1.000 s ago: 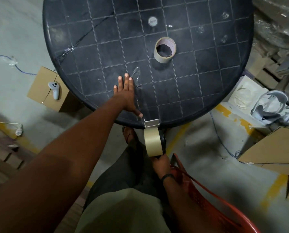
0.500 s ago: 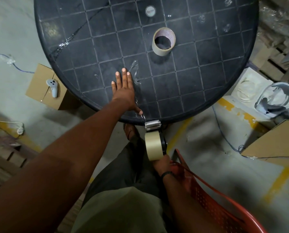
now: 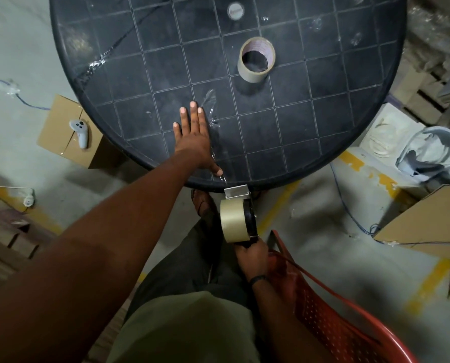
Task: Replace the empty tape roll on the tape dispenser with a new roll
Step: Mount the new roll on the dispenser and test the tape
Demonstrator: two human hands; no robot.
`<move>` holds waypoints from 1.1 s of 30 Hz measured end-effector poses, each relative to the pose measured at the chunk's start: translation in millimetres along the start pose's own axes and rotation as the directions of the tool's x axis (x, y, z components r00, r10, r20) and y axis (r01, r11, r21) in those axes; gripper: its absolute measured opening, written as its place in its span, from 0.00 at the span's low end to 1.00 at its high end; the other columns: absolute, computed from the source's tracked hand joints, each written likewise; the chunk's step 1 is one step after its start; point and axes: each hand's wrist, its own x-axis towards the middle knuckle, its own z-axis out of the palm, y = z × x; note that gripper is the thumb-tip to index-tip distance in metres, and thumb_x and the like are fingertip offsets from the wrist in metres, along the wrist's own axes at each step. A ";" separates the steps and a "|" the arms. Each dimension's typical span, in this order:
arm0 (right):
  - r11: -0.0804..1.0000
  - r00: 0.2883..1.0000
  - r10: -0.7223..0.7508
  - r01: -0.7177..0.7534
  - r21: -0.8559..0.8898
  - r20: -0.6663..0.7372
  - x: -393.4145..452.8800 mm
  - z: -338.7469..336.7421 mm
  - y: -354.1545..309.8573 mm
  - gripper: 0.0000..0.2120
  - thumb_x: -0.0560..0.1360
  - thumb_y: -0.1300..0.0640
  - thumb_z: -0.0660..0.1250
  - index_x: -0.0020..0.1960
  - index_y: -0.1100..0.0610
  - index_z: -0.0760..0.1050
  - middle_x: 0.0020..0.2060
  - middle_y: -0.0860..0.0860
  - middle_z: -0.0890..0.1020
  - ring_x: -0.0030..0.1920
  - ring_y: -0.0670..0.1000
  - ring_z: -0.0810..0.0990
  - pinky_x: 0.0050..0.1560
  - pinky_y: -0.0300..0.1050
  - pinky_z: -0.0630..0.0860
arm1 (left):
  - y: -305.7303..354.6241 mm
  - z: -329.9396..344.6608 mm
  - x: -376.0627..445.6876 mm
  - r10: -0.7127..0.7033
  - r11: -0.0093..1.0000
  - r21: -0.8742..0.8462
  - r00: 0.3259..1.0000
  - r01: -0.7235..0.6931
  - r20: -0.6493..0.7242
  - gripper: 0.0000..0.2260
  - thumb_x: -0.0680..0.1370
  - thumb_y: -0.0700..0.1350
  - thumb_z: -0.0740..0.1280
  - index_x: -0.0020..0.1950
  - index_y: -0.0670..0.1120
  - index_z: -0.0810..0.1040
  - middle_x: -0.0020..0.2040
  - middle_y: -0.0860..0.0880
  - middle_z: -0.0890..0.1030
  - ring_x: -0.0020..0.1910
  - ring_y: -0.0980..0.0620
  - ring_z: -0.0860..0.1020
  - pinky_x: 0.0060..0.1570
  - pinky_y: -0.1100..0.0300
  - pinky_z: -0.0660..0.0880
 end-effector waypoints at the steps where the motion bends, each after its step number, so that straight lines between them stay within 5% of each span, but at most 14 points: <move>1: 1.000 1.000 -0.003 0.003 0.000 -0.002 -0.8 -1.3 0.4 0.12 0.70 0.60 0.72 0.52 0.63 0.81 0.49 0.59 0.85 0.52 0.57 0.83 0.51 0.44 0.76 | 0.0 0.3 -0.3 0.000 1.000 -0.001 1.000 0.000 0.001 0.78 0.53 0.68 0.81 0.79 0.39 0.28 0.79 0.39 0.26 0.77 0.35 0.28 0.77 0.37 0.37; 11: 0.995 1.000 0.025 -0.024 -0.096 0.018 -8.5 -12.5 -13.2 0.04 0.72 0.57 0.71 0.41 0.57 0.78 0.34 0.49 0.76 0.36 0.53 0.77 0.34 0.37 0.65 | 3.1 0.6 -0.6 -0.017 1.000 -0.009 1.000 0.017 -0.003 0.78 0.53 0.67 0.82 0.79 0.39 0.27 0.78 0.39 0.26 0.77 0.35 0.28 0.76 0.37 0.37; 15: 0.991 0.999 0.053 -0.052 -0.120 0.006 -14.2 -10.0 -17.6 0.06 0.72 0.54 0.70 0.41 0.57 0.78 0.35 0.52 0.80 0.40 0.57 0.83 0.36 0.38 0.68 | 2.8 2.0 0.4 -0.019 1.000 -0.020 1.000 0.019 -0.003 0.79 0.53 0.67 0.82 0.79 0.39 0.28 0.78 0.39 0.26 0.77 0.35 0.28 0.76 0.36 0.37; 21: 0.982 0.998 0.059 -0.065 -0.175 -0.036 -20.6 -16.8 -27.9 0.09 0.72 0.52 0.69 0.41 0.59 0.79 0.36 0.53 0.78 0.37 0.57 0.79 0.37 0.43 0.71 | 3.7 2.7 -0.6 -0.024 0.999 -0.033 1.000 0.024 0.000 0.79 0.53 0.67 0.82 0.79 0.39 0.27 0.78 0.39 0.25 0.77 0.35 0.28 0.76 0.36 0.37; 25: 0.986 0.995 0.085 -0.090 -0.142 -0.046 -21.1 -17.7 -27.3 0.16 0.68 0.48 0.67 0.43 0.61 0.80 0.41 0.59 0.84 0.42 0.62 0.84 0.42 0.52 0.82 | 6.3 0.8 -2.9 -0.029 0.999 -0.041 0.999 0.030 0.023 0.78 0.54 0.66 0.82 0.78 0.39 0.27 0.78 0.39 0.24 0.77 0.35 0.27 0.77 0.36 0.38; 33: 0.983 0.990 0.138 -0.141 -0.118 -0.038 -27.8 -26.1 -41.7 0.13 0.71 0.51 0.69 0.46 0.61 0.80 0.42 0.58 0.83 0.45 0.62 0.84 0.40 0.46 0.77 | 5.4 -1.2 -2.8 -0.026 0.998 -0.048 0.999 0.027 0.036 0.78 0.54 0.66 0.82 0.78 0.39 0.27 0.78 0.39 0.24 0.77 0.34 0.27 0.77 0.36 0.37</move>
